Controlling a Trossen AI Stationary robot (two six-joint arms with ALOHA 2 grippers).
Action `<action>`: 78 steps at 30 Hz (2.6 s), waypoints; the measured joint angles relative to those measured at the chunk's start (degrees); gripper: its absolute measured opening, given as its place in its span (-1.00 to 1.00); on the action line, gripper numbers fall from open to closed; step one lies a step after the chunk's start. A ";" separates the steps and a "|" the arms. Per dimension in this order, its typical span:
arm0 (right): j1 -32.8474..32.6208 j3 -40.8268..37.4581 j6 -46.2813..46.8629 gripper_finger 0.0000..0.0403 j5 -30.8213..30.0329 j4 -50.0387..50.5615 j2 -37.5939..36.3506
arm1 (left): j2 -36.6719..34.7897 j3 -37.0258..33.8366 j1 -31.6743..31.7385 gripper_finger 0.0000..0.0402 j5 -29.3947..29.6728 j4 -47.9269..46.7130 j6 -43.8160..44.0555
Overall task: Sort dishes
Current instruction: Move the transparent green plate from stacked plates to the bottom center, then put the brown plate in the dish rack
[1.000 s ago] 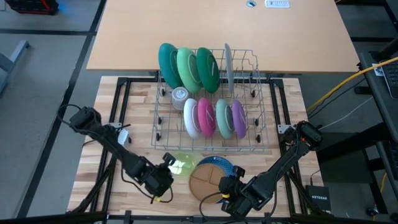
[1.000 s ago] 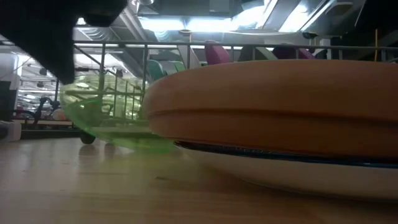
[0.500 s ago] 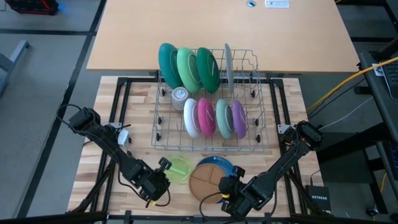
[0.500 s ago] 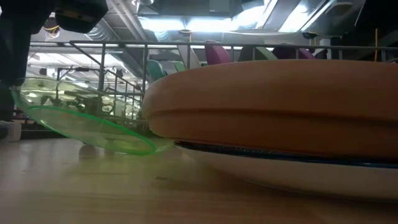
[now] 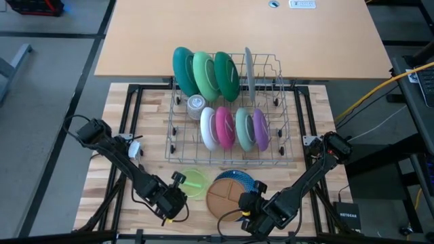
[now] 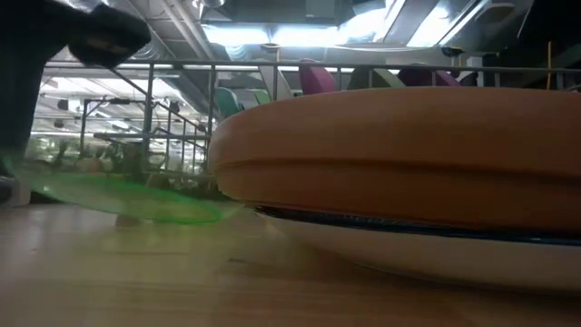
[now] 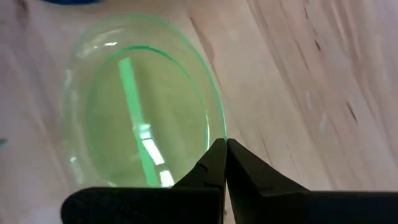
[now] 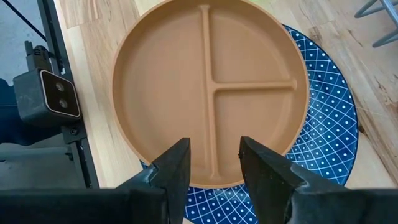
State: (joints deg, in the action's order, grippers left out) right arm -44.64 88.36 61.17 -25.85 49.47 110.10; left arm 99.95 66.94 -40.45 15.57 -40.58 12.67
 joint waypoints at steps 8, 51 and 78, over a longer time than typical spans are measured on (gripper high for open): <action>0.00 0.00 0.00 -0.28 0.01 -0.07 0.00 | 4.83 -0.03 0.00 -1.00 -0.19 4.27 -2.66; 0.00 0.00 -0.09 -0.28 1.09 0.02 0.00 | 6.72 6.74 5.31 -0.33 1.10 22.06 -31.05; 0.00 0.00 -0.15 -0.28 1.51 0.11 0.00 | 13.81 6.64 9.11 -0.52 -7.36 23.66 -40.40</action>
State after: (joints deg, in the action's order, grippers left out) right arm -44.64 88.36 61.01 -24.34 49.58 110.10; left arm 113.75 73.58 -31.33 8.21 -16.92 -27.72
